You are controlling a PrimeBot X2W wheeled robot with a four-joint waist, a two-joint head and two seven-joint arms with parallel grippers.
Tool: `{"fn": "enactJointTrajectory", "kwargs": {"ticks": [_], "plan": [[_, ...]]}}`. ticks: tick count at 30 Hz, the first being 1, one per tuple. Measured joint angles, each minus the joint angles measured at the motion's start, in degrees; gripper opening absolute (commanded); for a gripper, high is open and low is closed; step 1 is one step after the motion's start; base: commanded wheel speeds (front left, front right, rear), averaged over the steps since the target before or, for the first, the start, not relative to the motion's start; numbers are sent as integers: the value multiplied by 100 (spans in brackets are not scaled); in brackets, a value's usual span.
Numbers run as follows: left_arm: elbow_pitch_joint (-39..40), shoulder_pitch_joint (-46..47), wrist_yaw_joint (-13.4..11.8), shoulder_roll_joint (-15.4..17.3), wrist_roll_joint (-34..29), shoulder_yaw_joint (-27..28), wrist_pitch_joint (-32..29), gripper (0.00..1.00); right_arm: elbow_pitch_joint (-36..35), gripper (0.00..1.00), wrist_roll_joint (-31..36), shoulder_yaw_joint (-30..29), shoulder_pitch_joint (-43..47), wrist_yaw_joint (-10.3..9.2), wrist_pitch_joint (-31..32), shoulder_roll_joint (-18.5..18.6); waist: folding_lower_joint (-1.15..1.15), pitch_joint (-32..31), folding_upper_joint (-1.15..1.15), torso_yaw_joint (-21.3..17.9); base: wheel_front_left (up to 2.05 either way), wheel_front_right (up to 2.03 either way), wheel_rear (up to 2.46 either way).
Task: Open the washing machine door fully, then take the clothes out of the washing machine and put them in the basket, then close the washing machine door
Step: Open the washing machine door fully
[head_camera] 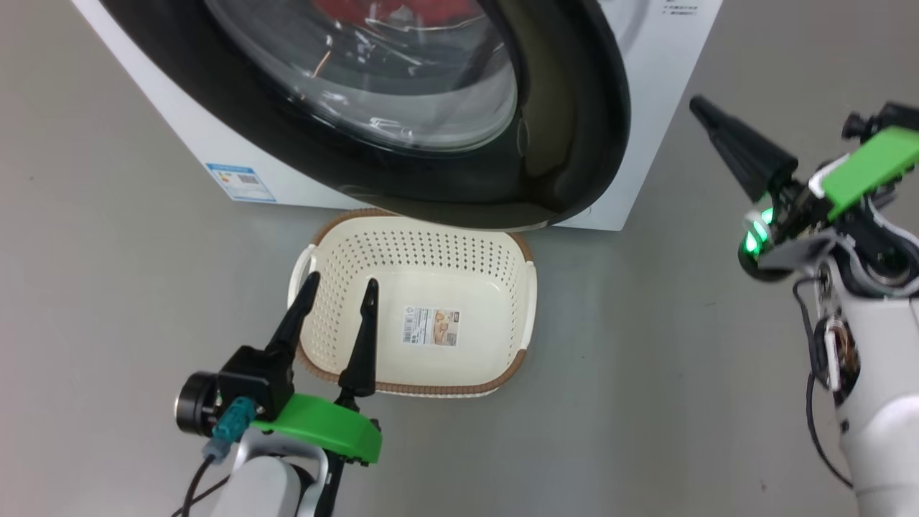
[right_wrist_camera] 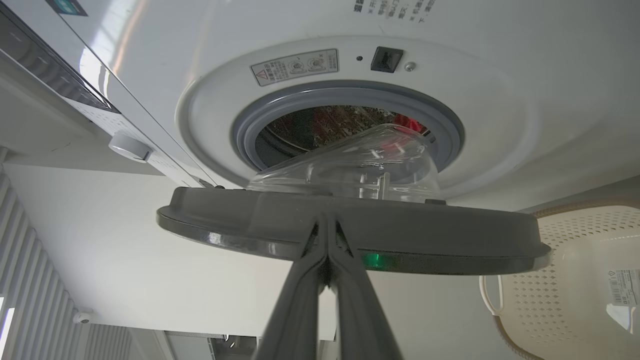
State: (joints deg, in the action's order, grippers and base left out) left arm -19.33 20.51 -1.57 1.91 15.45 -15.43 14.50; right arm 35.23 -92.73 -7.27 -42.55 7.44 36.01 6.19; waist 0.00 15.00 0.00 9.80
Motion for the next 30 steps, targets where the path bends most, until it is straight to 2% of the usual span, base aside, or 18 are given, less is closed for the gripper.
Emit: {"fn": "enactJointTrajectory", "kwargs": {"ticks": [5, 6, 7, 9, 17, 23, 30], "plan": [[-12, -93, -1, 11, -29, 74, 0, 100, -691, 0, 47, -113, 801, 0, -190, -104, 0, -122, 0, -109, 0, 0, 0], [-12, -107, -1, 12, -29, 88, 0, 100, -827, 28, 70, -115, 962, 0, -253, -120, 0, -150, 0, -129, 0, 0, 0], [-11, -130, -1, 14, -29, 108, -1, 100, -943, 45, 87, -114, 1113, 0, -279, -133, 0, -177, 0, -150, 0, 0, 0], [-14, -204, -1, 22, -29, 140, 0, 100, -1167, 100, 164, -104, 1415, 0, -410, -168, 0, -230, 0, -195, 0, 0, 0], [-25, -456, -44, 53, -34, 245, -1, 100, -1885, 100, 651, 160, 2413, 0, -1185, -279, 0, -440, 0, -366, 0, 0, 0], [-53, -622, -45, 91, -34, 322, -1, 100, -2339, 100, 953, 298, 3119, 0, -2014, -309, 0, -624, 0, -461, 0, 0, 0], [-68, -795, -52, 100, -34, 365, -1, 100, -2748, 100, 1697, 495, 3618, 0, -3025, -280, 0, -830, 0, -556, 0, 0, 0]]}}
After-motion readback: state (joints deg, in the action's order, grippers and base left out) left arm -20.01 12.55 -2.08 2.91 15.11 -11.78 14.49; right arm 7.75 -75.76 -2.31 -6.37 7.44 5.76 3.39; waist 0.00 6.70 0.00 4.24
